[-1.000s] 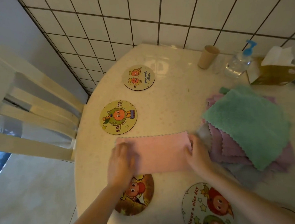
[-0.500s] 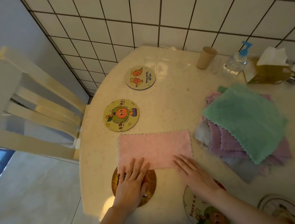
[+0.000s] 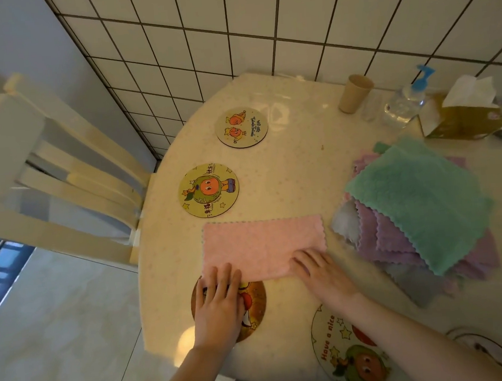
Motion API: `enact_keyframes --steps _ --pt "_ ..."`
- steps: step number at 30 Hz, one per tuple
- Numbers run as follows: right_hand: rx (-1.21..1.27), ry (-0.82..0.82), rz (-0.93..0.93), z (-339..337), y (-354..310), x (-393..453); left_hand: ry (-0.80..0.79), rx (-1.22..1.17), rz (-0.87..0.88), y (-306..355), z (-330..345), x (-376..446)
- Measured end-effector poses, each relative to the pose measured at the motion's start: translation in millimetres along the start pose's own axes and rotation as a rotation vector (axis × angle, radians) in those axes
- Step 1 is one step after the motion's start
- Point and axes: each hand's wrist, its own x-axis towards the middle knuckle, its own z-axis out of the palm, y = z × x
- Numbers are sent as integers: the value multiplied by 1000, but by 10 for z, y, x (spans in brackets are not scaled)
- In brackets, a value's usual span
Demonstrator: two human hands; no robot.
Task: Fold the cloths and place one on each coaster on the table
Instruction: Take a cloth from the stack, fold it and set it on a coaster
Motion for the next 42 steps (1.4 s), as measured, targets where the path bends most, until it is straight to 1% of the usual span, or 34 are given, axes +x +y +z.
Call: enact_keyframes --steps 6,8,9,11,12,14,16,18,19,20,21,23,24,26,28,30,33,34,36,38,39,40,41,42 --pt "86 56 -4 -134 111 -77 29 59 -47 123 36 31" --pt "113 122 -14 -181 146 -140 72 -4 -67 245 12 55" --pt "122 163 -44 -180 144 -168 85 -42 -44 324 -13 62" --pt "158 237 -115 -191 78 -224 100 -78 80 492 -48 95" --pt "168 240 -139 -210 23 -296 103 -94 152 595 -36 106" --pt "163 240 -208 -282 -112 -438 63 -122 271 761 3 137" --pt "223 233 -284 -350 -211 -596 5 -130 350 863 52 114" --pt "287 231 -329 -342 -219 -681 -32 -83 456 826 131 54" --pt "281 254 -342 -309 -190 -680 -29 -71 513 762 174 15" --pt "221 260 -357 -260 -145 -660 -10 -62 571 689 211 -20" --pt "176 249 -359 -192 -90 -616 -13 -51 626 627 220 -59" --pt "107 170 -360 -111 -9 -486 -23 -27 730 544 199 -151" --pt "42 129 -395 -88 26 -425 -26 -21 762 514 180 -207" --pt "-56 15 -481 -50 84 -335 -17 -27 773 449 167 -291" --pt "-112 -84 -541 16 157 -307 -9 -77 719 329 192 -356" --pt "-111 -114 -561 43 185 -328 -33 -236 627 230 201 -442" --pt "17 -55 -563 98 184 -304 -125 -536 472 240 64 -485" --pt "80 -45 -533 84 165 -294 -141 -619 419 244 51 -461" --pt "317 -83 -378 -2 121 -252 -140 -755 282 251 4 -383" --pt "598 -183 -162 -122 66 -185 -99 -925 43 275 -80 -288" --pt "735 -179 -73 -163 42 -134 -75 -1043 -109 280 -132 -223" --pt "844 -135 11 -191 15 -86 -59 -1157 -264 276 -166 -151" --pt "907 -69 83 -197 3 -5 -49 -1251 -414 257 -194 -72" --pt "927 -20 142 -201 -10 74 -54 -1324 -528 223 -185 0"
